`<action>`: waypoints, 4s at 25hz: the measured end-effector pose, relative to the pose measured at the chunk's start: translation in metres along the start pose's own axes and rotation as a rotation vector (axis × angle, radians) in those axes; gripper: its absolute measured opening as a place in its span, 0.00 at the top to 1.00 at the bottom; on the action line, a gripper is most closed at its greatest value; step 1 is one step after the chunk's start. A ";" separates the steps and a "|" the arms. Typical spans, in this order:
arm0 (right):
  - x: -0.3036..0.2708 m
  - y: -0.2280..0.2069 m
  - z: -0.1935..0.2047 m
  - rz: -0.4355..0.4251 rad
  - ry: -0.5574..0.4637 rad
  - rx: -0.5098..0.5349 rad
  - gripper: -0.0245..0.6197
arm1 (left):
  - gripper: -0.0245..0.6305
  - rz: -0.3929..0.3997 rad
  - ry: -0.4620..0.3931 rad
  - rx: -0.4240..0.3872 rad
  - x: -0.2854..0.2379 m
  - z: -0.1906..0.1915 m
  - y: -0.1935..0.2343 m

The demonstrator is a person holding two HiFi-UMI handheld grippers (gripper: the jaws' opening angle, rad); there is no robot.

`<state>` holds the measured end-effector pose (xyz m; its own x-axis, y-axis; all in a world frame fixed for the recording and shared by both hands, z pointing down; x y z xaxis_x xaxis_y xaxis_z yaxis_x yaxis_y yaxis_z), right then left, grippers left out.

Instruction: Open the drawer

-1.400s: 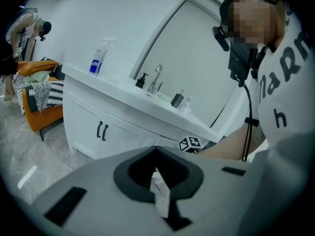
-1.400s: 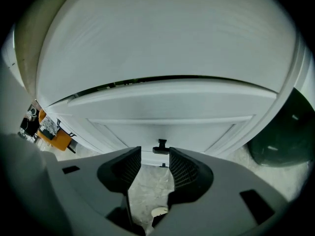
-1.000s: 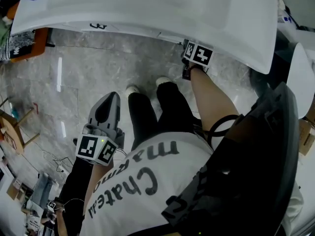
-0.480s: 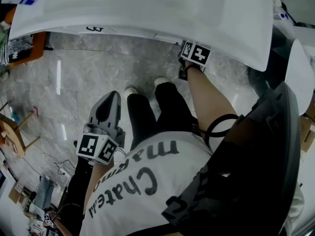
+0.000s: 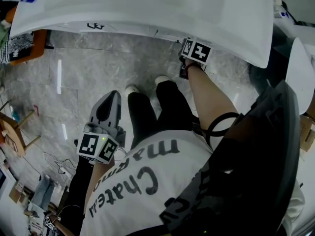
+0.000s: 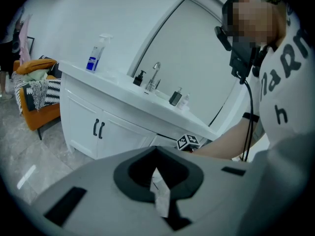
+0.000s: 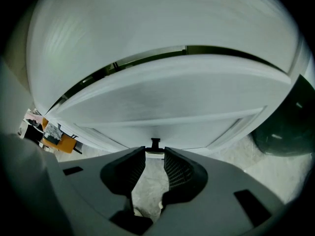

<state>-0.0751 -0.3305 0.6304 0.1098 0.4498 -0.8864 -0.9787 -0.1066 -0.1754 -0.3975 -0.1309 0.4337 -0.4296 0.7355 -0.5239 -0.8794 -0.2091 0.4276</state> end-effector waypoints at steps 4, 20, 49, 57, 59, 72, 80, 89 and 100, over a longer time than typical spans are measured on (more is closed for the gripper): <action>0.006 0.005 0.021 -0.002 0.020 0.005 0.77 | 0.96 -0.001 -0.004 -0.001 0.002 0.000 0.000; 0.019 0.004 0.048 -0.022 0.038 0.004 0.76 | 0.96 0.033 0.021 -0.023 0.009 0.013 -0.007; 0.049 0.012 0.122 0.015 0.093 -0.022 0.78 | 0.96 0.172 0.110 -0.174 0.032 0.007 0.013; 0.053 0.005 0.153 0.052 0.108 -0.157 0.95 | 0.96 0.228 0.136 -0.199 0.029 0.000 0.018; 0.054 0.013 0.141 0.034 0.078 -0.128 0.95 | 0.96 0.220 0.131 -0.199 0.027 -0.002 0.023; 0.138 0.049 0.119 -0.201 0.108 0.109 0.95 | 0.96 0.218 0.068 -0.165 0.029 -0.038 0.035; 0.282 0.022 0.031 -0.393 -0.355 -0.110 0.95 | 0.96 0.340 -0.024 -0.212 0.020 -0.082 0.017; 0.406 0.034 -0.012 -0.276 -0.726 0.203 0.95 | 0.96 0.559 -0.060 -0.313 0.008 -0.134 -0.055; 0.420 0.000 0.007 -0.231 -0.734 0.192 0.95 | 0.96 0.559 -0.084 -0.326 0.009 -0.124 -0.080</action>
<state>-0.0298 -0.1353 0.2615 0.2369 0.9188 -0.3156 -0.9651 0.1854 -0.1847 -0.3563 -0.1867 0.3034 -0.8343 0.5044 -0.2223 -0.5510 -0.7498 0.3664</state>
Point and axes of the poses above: the fingertips, and each gripper's own axes: x backward along the fingers, y to its left, z out of its underside, the point moved 9 cm from there along x, backward along the fingers, and after that the axes turned 1 degree about y, right-handed, at the moved point
